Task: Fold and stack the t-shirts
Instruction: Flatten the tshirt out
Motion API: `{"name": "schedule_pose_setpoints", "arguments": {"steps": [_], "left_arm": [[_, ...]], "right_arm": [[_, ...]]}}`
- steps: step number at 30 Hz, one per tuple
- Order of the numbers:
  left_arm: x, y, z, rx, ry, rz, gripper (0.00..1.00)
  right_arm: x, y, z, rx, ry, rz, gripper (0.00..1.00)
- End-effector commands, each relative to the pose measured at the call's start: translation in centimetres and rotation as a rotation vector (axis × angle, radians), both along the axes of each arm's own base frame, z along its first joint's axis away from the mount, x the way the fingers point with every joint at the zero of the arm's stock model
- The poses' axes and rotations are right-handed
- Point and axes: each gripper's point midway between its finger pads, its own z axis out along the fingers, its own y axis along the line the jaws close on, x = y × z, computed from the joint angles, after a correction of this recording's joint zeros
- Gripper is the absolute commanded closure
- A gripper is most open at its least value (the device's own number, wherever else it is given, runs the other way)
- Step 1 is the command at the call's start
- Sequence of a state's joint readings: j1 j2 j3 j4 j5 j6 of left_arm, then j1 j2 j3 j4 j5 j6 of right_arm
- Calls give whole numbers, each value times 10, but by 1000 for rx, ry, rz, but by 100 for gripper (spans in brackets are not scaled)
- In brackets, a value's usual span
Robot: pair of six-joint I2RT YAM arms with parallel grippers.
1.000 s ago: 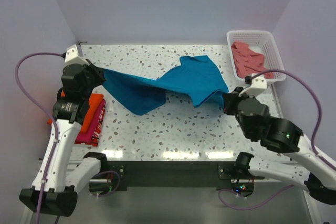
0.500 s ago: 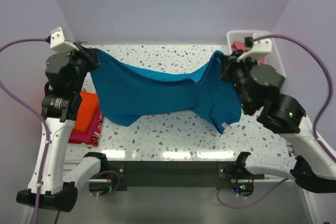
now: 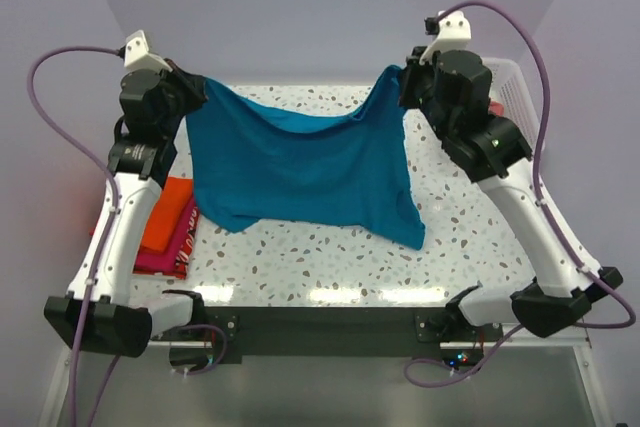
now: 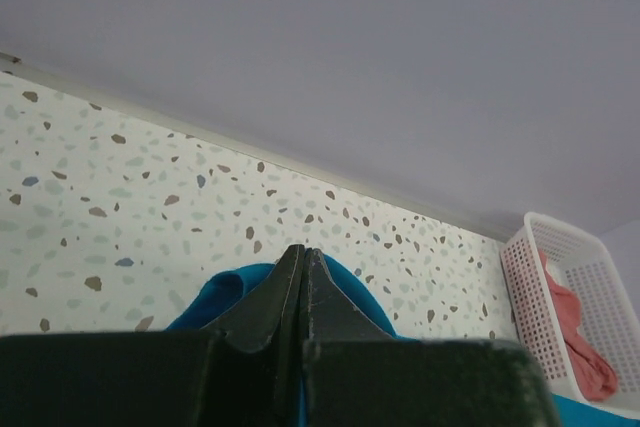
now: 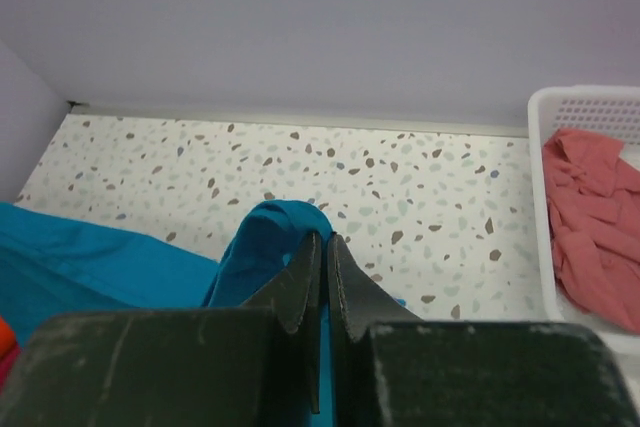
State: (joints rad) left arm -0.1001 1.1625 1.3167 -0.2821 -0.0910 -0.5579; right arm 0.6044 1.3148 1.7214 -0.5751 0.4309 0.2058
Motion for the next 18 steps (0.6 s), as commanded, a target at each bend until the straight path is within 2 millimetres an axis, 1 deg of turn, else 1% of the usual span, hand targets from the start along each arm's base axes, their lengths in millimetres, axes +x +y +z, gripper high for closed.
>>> {"name": "schedule_pose_setpoints", "arguments": {"steps": [1,2,3,4,5,6,7,8,9,10,11,12,13,14,15,16,17,18], "left_arm": [[43,-4,22,-58,-115,3,100],[55,-7,30,-64,-161,-7,100],[80,-11,14,-63,-143,-14,100],[92,-12,26,-65,-176,-17,100],[120,-14,7,-60,-149,-21,100],[133,-17,9,-58,-158,-35,100],[144,-17,46,-55,-232,-44,100],[168,-19,24,-51,-174,-54,100],[177,-18,34,-55,-190,-57,100],[179,-19,73,-62,-273,-76,100],[191,-23,70,-62,-273,-99,100],[194,-23,80,-62,-297,-103,100],[190,-23,111,-55,-362,-112,100],[197,-23,112,-50,-369,-113,100],[197,-23,120,-43,-389,-118,100],[193,-20,138,-39,-424,-117,100],[192,-18,142,-37,-435,-115,100],[190,-15,146,-36,-446,-114,100]], "right_arm": [[43,6,20,82,-60,59,100],[68,-5,8,79,-39,27,100],[80,-4,19,105,-61,41,100],[98,-20,23,122,-81,8,100],[124,-17,5,126,-47,10,100],[131,-17,29,171,-95,33,100],[141,-21,34,184,-109,27,100],[165,-24,18,180,-79,9,100],[165,-28,50,197,-139,9,100],[171,-29,55,199,-153,6,100],[173,-30,65,198,-175,5,100],[176,-31,81,198,-221,2,100],[175,-35,91,197,-248,-5,100],[175,-38,99,197,-272,-12,100],[170,-42,110,195,-301,-18,100],[168,-46,119,199,-336,-25,100],[164,-49,124,198,-354,-31,100],[166,-51,115,187,-336,-38,100]]}}
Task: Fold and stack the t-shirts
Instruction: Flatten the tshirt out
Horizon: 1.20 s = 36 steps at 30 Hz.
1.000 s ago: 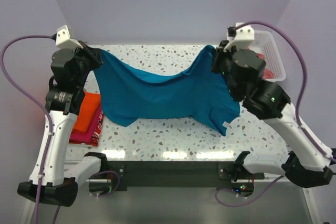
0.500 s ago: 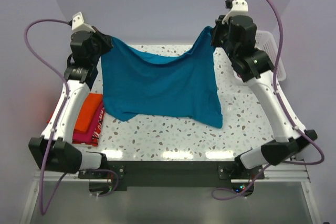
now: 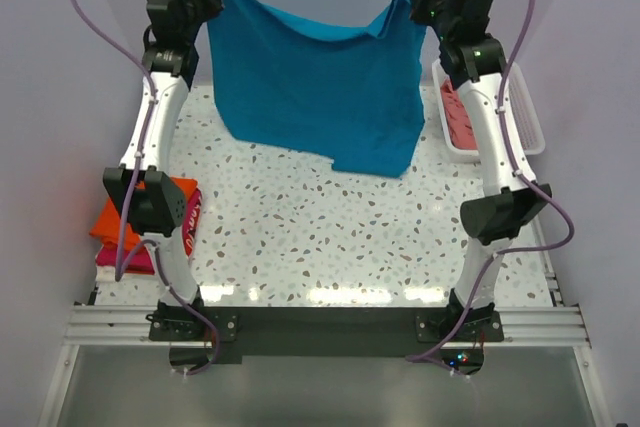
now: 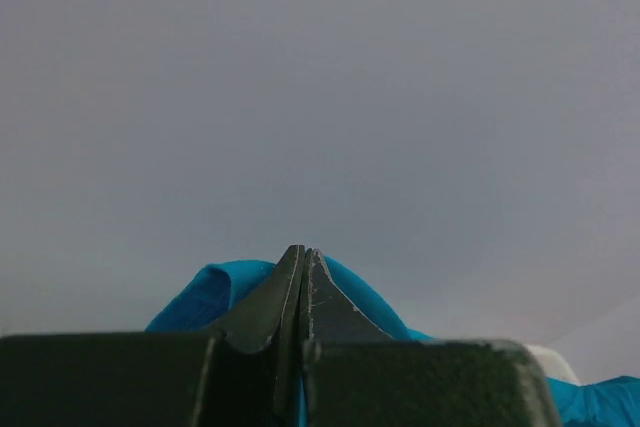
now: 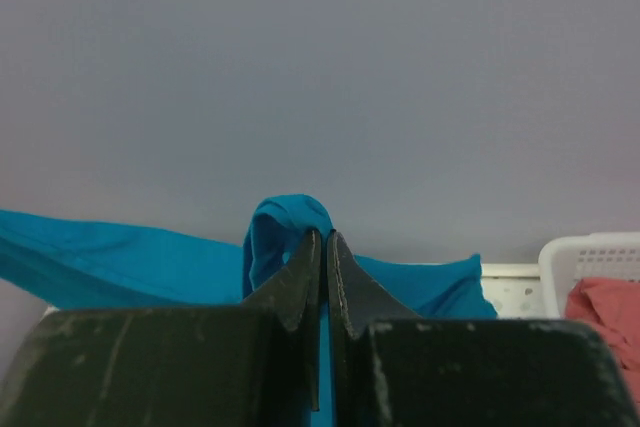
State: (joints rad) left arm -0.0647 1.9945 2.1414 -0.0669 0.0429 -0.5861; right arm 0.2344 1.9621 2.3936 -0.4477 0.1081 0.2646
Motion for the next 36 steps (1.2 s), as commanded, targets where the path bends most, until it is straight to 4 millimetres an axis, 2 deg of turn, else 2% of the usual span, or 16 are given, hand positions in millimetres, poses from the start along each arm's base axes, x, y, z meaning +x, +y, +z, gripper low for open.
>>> {"name": "schedule_pose_setpoints", "arguments": {"steps": [1,3,5,8,21,23,25,27,28,29,30,31,32,33,35,36], "left_arm": [[-28,14,91,1,-231,-5,100],[-34,18,96,0,-252,-3,100],[-35,23,85,-4,-233,0,100],[-31,27,55,-9,-177,3,100],[-54,28,26,-16,-125,1,100],[-62,28,31,-13,-138,0,100],[-65,28,21,-16,-120,-1,100],[-75,26,17,-26,-112,-8,100],[-85,26,27,-27,-136,-12,100],[-91,26,27,-28,-139,-14,100],[-94,25,14,-31,-113,-17,100],[-100,25,12,-32,-109,-17,100],[-114,25,22,-32,-130,-17,100],[-119,25,10,-34,-106,-17,100],[-141,25,16,-36,-113,-16,100],[-147,25,6,-39,-89,-16,100]], "right_arm": [[-46,-19,100,39,-263,-8,100],[-44,-20,86,32,-239,-10,100],[-49,-25,87,35,-241,-19,100],[-44,-27,64,32,-199,-18,100],[-67,-37,23,57,-131,-21,100],[-72,-37,12,59,-108,-20,100],[-83,-40,15,62,-115,-25,100],[-91,-42,3,60,-91,-26,100],[-102,-44,9,66,-107,-24,100],[-107,-45,0,63,-89,-26,100],[-114,-46,-1,61,-80,-25,100],[-130,-49,10,66,-104,-24,100],[-136,-49,4,60,-92,-23,100],[-145,-50,3,59,-85,-18,100],[-175,-54,16,58,-117,-10,100],[-186,-55,15,55,-110,-4,100]]}}
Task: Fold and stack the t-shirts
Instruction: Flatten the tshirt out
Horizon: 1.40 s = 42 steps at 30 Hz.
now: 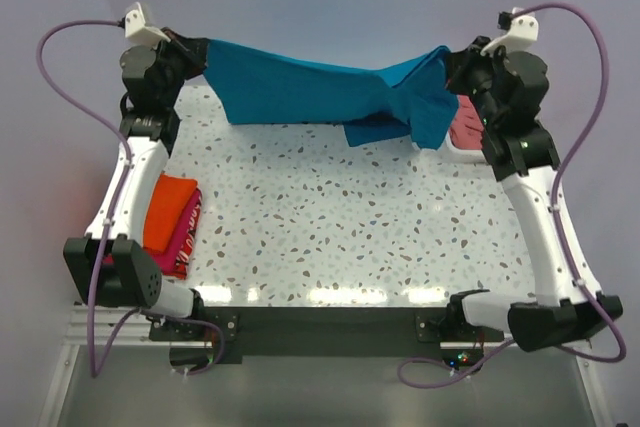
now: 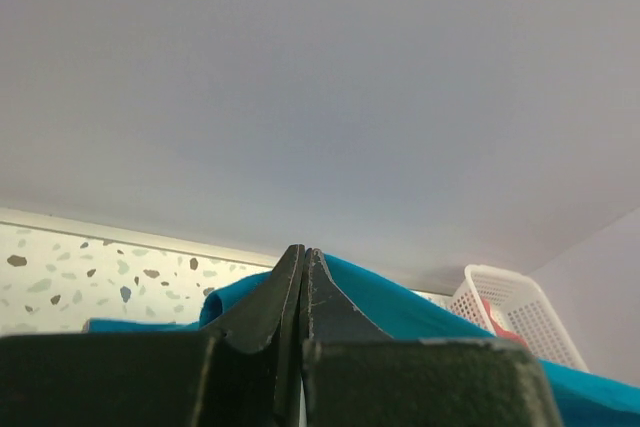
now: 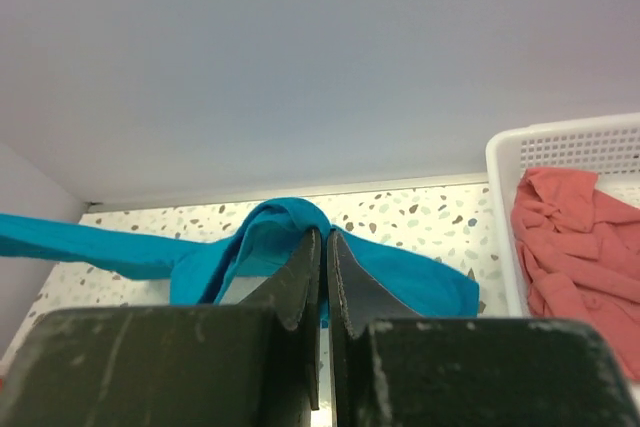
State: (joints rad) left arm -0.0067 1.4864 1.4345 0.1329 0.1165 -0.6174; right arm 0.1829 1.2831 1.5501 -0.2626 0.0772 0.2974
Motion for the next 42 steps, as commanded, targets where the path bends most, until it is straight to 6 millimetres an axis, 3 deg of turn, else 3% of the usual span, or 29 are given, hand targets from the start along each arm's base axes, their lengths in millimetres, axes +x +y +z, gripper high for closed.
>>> {"name": "schedule_pose_setpoints", "arguments": {"steps": [1,2,4,5,7,8,11,15,16,17,18,19,21,22,23,24,25,26,27,28,29,30,31,32,33,36,40,41,42], "left_arm": [[-39,2,27,-17,-76,0,100],[-56,1,32,-17,-91,-3,100],[-85,2,48,-18,-124,3,100],[-93,3,49,-18,-125,6,100],[-115,4,66,-13,-154,14,100],[-123,5,77,-12,-175,17,100],[-139,7,103,-16,-220,26,100],[-125,7,105,-14,-193,31,100],[-110,7,95,-14,-165,26,100],[-102,6,89,-15,-148,25,100],[-94,5,96,-18,-187,19,100],[-73,5,81,-20,-150,19,100],[-52,5,82,-19,-153,19,100],[-25,3,65,-17,-124,6,100],[-15,1,78,-17,-157,-4,100],[-3,-1,81,-18,-174,-15,100],[27,-5,57,-16,-125,-39,100],[33,-7,86,-12,-184,-50,100],[44,-8,88,-10,-184,-60,100],[69,-12,70,-9,-153,-80,100],[69,-13,105,-6,-229,-88,100],[76,-14,109,-5,-234,-93,100],[94,-15,97,-5,-217,-101,100],[89,-2,129,3,-289,-80,100],[92,-1,134,-5,-302,-85,100],[96,4,146,-14,-358,-90,100],[83,14,150,-13,-381,-76,100],[89,18,127,-16,-330,-70,100],[80,17,133,-17,-346,-71,100]], "right_arm": [[-52,-7,38,15,-100,18,100],[-73,-12,51,14,-135,17,100],[-94,-16,56,6,-141,15,100],[-113,-20,72,6,-184,15,100],[-130,-21,81,3,-196,22,100],[-140,-23,95,9,-226,23,100],[-152,-23,112,11,-257,36,100],[-121,-17,111,-7,-242,35,100],[-96,-13,98,-18,-201,36,100],[-85,-11,96,-29,-194,37,100],[-73,-9,98,-31,-208,38,100],[-42,-4,80,-44,-159,40,100],[-13,4,82,-59,-172,59,100],[1,8,81,-61,-171,65,100],[31,12,75,-63,-156,63,100],[45,13,75,-64,-155,61,100],[56,19,79,-66,-159,82,100],[78,22,84,-66,-171,82,100],[86,23,88,-65,-180,81,100],[95,25,90,-68,-187,87,100],[105,26,104,-62,-223,85,100],[111,27,107,-62,-231,83,100],[114,27,114,-60,-251,81,100],[108,24,137,-55,-308,72,100],[115,24,136,-54,-316,68,100],[106,17,159,-42,-394,43,100],[94,11,164,-51,-409,28,100],[102,7,145,-53,-365,11,100],[100,6,140,-55,-351,10,100]]}}
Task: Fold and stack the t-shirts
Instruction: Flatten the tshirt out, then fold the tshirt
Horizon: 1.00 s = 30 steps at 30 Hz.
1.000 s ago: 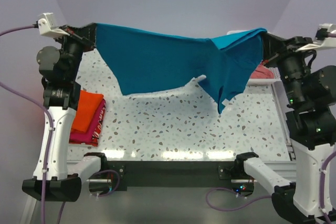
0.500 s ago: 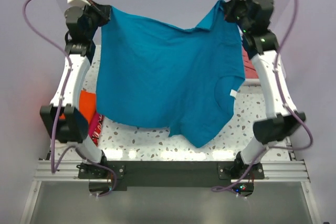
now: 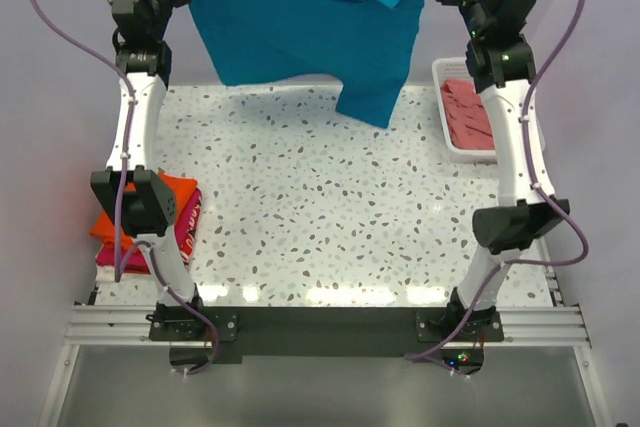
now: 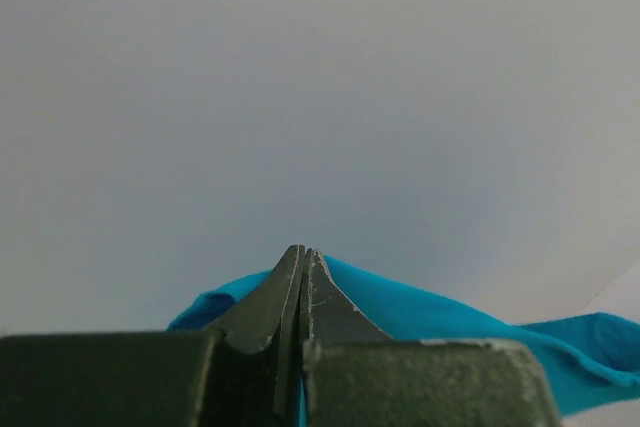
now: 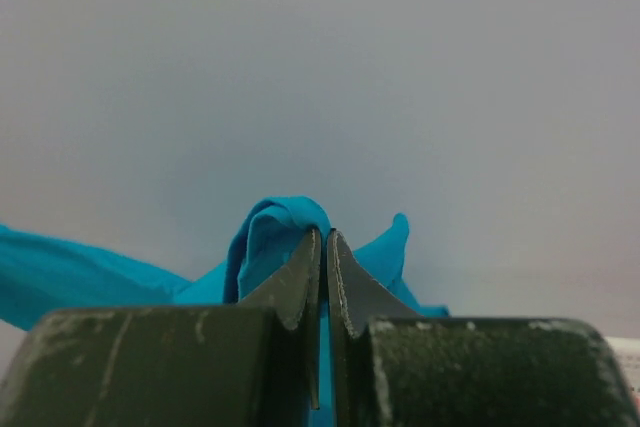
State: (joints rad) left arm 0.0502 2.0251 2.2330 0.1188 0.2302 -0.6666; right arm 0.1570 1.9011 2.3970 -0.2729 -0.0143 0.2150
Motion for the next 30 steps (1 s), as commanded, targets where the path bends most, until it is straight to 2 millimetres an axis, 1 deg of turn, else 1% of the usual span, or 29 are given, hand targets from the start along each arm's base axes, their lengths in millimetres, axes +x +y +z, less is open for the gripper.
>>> {"name": "schedule_pose_setpoints", "arguments": {"steps": [1,2,3,4,5,6,7,8,9,10,11,12,13,14,15,16,17,18,19,20,21,22,23,24,25,26,27,29,30], "left_arm": [[-33,3,30,-2,-94,-12,100],[-26,3,-6,-9,-19,-15,100],[-39,1,-1,-17,-38,-20,100],[-42,0,-11,-23,-20,-25,100],[-39,1,-56,-42,70,-25,100],[-54,0,-52,-46,60,-25,100],[-60,0,-66,-57,85,-20,100],[-64,0,-114,-68,178,-16,100],[-80,0,-114,-83,178,-12,100],[-88,2,-161,-102,274,6,100],[-96,3,-176,-113,303,14,100],[-111,2,-180,-123,315,19,100],[-123,2,-225,-144,413,33,100],[-134,1,-242,-159,451,30,100],[-147,-1,-251,-178,471,28,100],[-163,-1,-290,-191,561,45,100],[-176,-2,-312,-203,629,55,100],[-188,-3,-319,-204,645,57,100],[-206,-4,-350,-202,713,69,100],[-220,-9,-368,-192,772,74,100],[-230,-7,-372,-185,782,101,100],[-245,-11,-391,-168,831,100,100],[-258,-15,-398,-143,866,102,100],[-266,-9,-406,-129,890,151,100],[-278,-11,-417,-119,921,155,100],[-288,-9,-425,-115,954,166,100],[-293,-9,-422,-122,943,172,100],[-311,-10,-436,-133,990,174,100],[-312,-5,-433,-137,973,199,100]], "right_arm": [[-29,-17,24,6,-78,-45,100],[-31,-18,14,5,-53,-50,100],[-32,-19,3,5,-27,-55,100],[-33,-21,-10,5,4,-60,100],[-41,-22,-35,13,59,-62,100],[-45,-24,-50,18,90,-67,100],[-46,-25,-93,19,185,-73,100],[-63,-27,-96,30,193,-73,100],[-73,-28,-109,40,220,-76,100],[-79,-27,-157,52,322,-70,100],[-99,-29,-159,68,322,-69,100],[-108,-29,-177,79,362,-71,100],[-118,-29,-223,106,460,-81,100],[-129,-30,-241,118,508,-86,100],[-143,-33,-250,141,531,-97,100],[-155,-33,-287,182,620,-118,100],[-167,-31,-307,195,680,-113,100],[-178,-31,-318,205,710,-112,100],[-192,-33,-349,216,786,-131,100],[-205,-35,-366,210,840,-143,100],[-216,-35,-370,209,845,-137,100],[-232,-37,-397,213,907,-150,100],[-243,-39,-406,211,933,-162,100],[-251,-38,-413,214,946,-151,100],[-266,-38,-428,221,969,-150,100],[-275,-39,-435,229,992,-153,100],[-282,-37,-440,236,1002,-145,100],[-295,-38,-451,246,1019,-148,100],[-297,-38,-451,250,1017,-149,100]]}}
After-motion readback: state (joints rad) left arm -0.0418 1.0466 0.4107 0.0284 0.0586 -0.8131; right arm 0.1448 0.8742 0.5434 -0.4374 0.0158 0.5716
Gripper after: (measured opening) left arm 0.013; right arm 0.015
